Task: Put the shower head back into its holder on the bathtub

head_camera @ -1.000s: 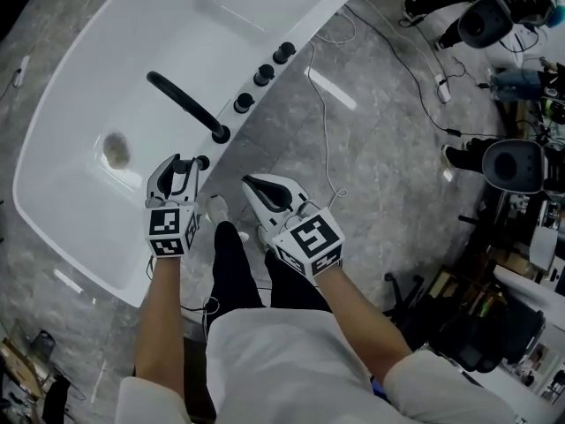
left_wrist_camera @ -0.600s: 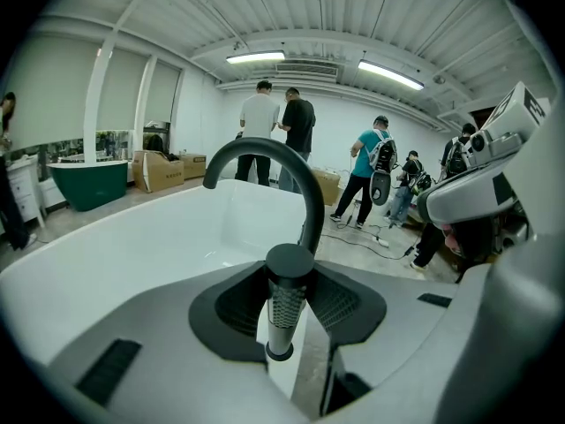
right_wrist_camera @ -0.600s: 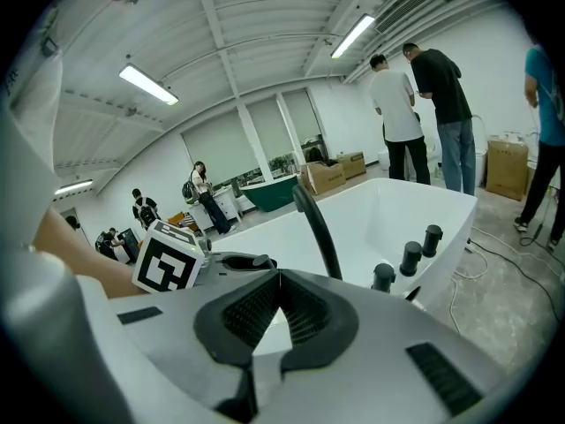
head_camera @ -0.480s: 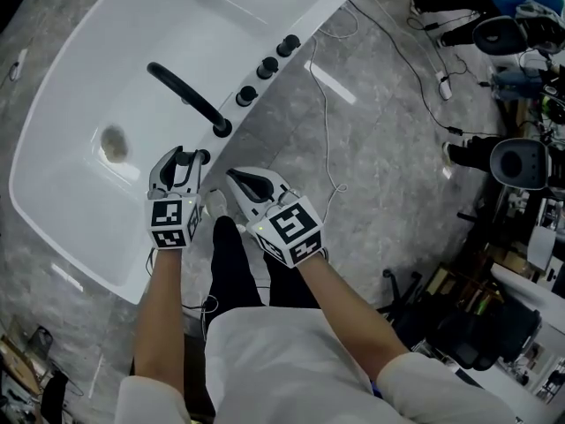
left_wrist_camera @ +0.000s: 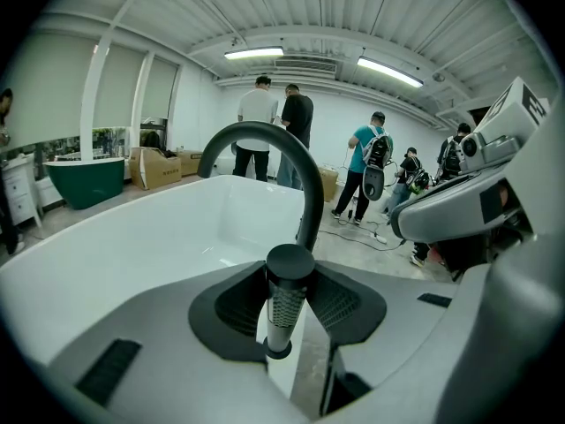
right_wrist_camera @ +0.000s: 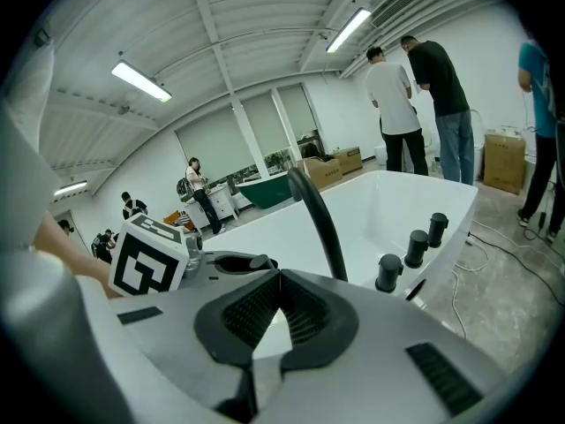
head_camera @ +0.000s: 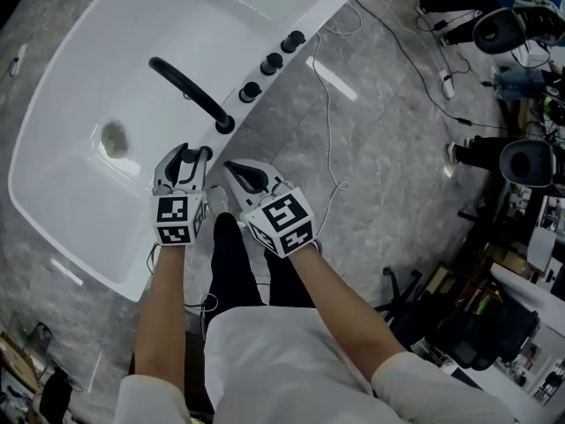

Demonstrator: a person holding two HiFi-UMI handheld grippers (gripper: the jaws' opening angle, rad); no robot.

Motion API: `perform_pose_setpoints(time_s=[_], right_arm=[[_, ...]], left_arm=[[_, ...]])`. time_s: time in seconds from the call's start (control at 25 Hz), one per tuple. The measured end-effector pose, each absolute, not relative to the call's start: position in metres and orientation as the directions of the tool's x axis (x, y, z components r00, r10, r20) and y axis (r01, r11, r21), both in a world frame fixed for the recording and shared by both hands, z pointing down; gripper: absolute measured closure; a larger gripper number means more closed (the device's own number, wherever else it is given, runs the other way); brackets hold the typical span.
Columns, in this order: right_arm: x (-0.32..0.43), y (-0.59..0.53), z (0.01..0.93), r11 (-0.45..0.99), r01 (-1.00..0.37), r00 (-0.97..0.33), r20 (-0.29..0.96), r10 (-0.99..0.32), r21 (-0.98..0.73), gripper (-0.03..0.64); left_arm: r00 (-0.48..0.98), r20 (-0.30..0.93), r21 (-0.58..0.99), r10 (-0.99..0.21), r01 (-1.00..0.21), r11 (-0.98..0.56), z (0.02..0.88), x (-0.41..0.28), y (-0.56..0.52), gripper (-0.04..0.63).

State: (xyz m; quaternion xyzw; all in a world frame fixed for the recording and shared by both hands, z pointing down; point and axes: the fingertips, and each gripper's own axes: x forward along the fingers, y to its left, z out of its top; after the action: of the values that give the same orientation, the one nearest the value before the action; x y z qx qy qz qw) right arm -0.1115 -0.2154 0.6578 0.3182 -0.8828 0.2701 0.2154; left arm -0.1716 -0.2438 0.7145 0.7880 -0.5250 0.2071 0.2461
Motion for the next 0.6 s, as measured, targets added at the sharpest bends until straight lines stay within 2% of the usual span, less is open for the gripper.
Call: perform_pose_setpoints(time_s=[0.6], right_arm=[[-0.12,-0.233,0.681,0.625,-0.7,-0.687,0.561,-0.461,-0.344,0.6]], left_arm=[[0.359,0.592,0.186,-0.721,-0.932,-0.312,0.723,-0.169,-0.237,0.449]])
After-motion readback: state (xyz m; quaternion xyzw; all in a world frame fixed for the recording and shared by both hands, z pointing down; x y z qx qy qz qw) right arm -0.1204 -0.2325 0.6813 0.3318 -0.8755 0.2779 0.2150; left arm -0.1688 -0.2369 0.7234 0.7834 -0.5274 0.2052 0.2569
